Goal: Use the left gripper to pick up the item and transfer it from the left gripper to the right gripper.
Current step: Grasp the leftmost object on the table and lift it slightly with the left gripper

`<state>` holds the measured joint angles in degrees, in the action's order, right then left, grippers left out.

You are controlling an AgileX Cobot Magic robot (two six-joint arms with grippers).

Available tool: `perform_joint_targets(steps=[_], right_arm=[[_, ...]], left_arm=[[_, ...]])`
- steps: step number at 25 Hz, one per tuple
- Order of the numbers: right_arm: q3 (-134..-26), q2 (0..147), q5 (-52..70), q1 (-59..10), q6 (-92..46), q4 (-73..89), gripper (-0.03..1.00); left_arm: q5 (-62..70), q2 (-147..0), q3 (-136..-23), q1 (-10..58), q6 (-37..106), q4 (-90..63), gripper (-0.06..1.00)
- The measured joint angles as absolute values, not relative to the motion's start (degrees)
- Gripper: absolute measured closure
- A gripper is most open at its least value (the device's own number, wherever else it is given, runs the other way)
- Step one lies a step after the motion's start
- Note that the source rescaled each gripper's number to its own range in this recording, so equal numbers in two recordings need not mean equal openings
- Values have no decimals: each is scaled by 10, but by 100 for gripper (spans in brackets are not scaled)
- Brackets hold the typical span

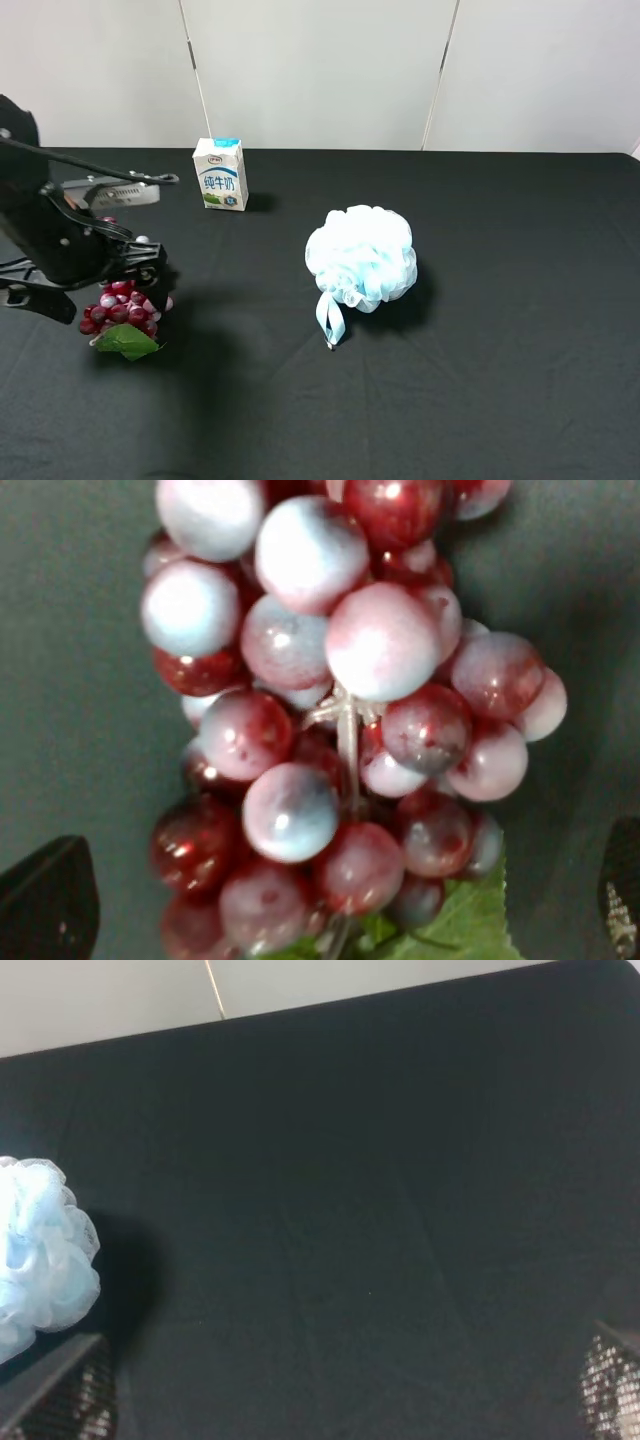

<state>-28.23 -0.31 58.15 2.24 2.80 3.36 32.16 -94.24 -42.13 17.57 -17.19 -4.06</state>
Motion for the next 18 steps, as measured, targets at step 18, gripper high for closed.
perform_joint_targets(steps=[18], right_arm=[[-282,-3,582,22,28,34,-3]], left_arm=[[240,-1015,-422,182,-183,-41,-6]])
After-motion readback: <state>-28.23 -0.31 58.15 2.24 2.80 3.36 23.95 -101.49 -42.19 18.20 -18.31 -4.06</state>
